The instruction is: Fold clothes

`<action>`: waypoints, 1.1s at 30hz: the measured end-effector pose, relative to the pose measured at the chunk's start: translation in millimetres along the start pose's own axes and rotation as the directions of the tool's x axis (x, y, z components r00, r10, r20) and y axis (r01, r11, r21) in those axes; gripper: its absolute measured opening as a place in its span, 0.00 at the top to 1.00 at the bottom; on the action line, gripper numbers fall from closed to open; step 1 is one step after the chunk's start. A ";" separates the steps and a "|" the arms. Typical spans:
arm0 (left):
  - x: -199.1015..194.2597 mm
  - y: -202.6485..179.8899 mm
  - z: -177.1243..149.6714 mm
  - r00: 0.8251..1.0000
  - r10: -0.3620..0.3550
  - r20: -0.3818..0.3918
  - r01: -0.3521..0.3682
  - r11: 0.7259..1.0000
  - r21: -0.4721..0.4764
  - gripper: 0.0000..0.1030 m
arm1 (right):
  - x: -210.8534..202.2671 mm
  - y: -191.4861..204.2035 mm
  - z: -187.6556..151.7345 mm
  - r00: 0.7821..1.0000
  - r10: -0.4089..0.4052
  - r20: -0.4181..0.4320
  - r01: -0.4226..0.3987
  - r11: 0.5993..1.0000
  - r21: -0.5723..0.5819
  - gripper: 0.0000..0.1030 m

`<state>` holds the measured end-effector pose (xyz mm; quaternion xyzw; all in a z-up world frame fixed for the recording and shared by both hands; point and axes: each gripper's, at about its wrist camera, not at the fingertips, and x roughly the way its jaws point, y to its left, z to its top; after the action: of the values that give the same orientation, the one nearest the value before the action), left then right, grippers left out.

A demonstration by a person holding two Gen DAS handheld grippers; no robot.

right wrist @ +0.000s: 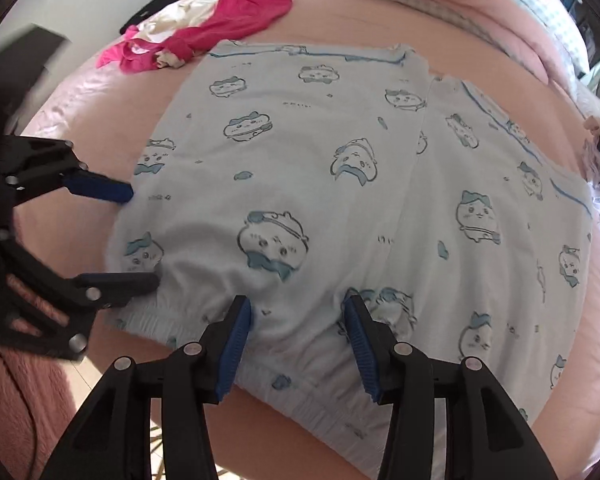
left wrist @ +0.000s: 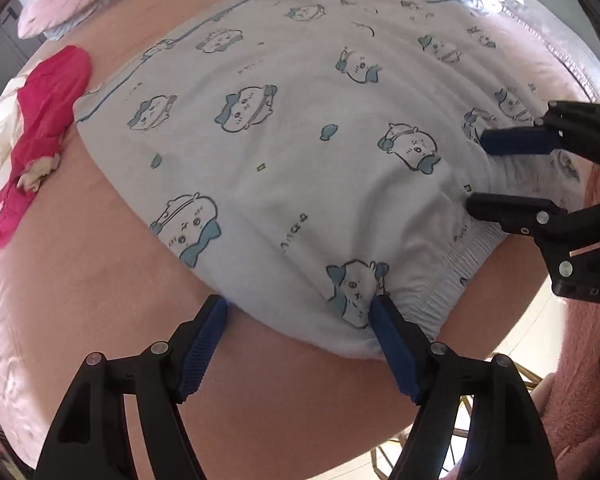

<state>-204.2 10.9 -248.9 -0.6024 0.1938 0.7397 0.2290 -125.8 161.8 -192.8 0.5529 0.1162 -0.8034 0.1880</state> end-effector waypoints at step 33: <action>12.4 71.4 40.5 0.995 0.095 -0.003 -0.095 0.994 -0.044 0.20 | 27.5 -17.3 66.3 1.000 0.007 0.004 -0.007 0.999 0.042 0.48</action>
<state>-279.6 -23.5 -252.2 -0.5977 0.2059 0.7536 0.1800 -197.9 146.4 -194.8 0.5557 0.0973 -0.8060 0.1793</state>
